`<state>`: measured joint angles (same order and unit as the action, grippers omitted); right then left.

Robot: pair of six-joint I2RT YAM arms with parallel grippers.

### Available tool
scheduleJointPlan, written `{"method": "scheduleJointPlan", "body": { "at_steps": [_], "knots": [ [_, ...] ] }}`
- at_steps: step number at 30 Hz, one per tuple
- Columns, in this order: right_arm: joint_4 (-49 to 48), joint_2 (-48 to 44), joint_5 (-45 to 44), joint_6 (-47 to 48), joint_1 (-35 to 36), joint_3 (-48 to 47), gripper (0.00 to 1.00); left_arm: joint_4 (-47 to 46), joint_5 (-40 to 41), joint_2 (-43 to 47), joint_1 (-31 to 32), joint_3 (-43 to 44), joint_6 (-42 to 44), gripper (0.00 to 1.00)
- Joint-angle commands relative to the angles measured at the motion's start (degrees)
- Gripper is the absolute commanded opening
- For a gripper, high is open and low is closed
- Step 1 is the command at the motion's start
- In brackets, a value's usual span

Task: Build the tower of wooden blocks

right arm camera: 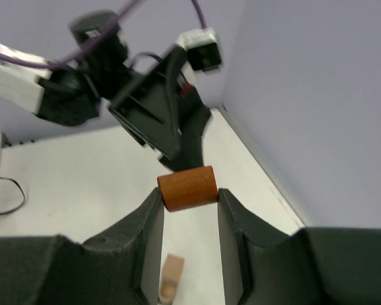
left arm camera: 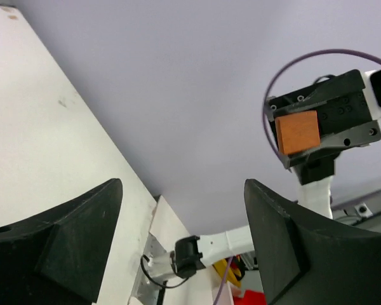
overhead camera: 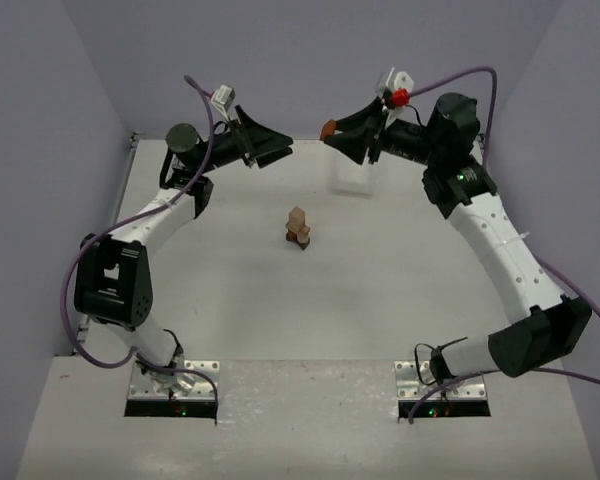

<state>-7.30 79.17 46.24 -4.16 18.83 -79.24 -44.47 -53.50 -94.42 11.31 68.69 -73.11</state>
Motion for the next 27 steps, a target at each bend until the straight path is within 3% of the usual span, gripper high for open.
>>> {"method": "scheduleJointPlan", "body": {
  "at_steps": [1, 7, 11, 16, 19, 23, 27],
  "knots": [
    [41.8, 5.4, -13.5, 11.1, 0.0, -15.9, 0.11, 19.0, 8.7, 7.5, -2.6, 3.5, 17.0, 0.79],
    [55.9, 13.6, -25.0, 11.8, 0.1, -27.4, 0.12, 41.0, 27.9, 15.5, -3.0, 7.0, 34.1, 0.93],
    [64.8, 19.3, -28.7, 13.6, 2.7, -34.8, 0.12, 51.6, 38.5, 17.1, -3.0, 11.0, 38.6, 1.00],
    [75.5, 28.7, -43.3, 12.9, 5.7, -47.1, 0.14, 58.1, 47.0, 16.9, -3.0, 11.7, 40.9, 1.00],
    [78.7, 31.1, -46.4, 11.4, 5.8, -44.5, 0.14, 58.9, 49.2, 16.8, -3.0, 11.7, 42.2, 1.00],
    [77.0, 31.0, -51.8, 7.4, 5.9, -29.9, 0.11, 60.0, 51.7, 16.9, -3.3, 12.0, 44.4, 1.00],
    [67.3, 25.8, -52.6, 1.5, 4.9, -15.4, 0.11, 60.9, 52.6, 17.4, -3.7, 11.8, 45.9, 1.00]
  ]
}}
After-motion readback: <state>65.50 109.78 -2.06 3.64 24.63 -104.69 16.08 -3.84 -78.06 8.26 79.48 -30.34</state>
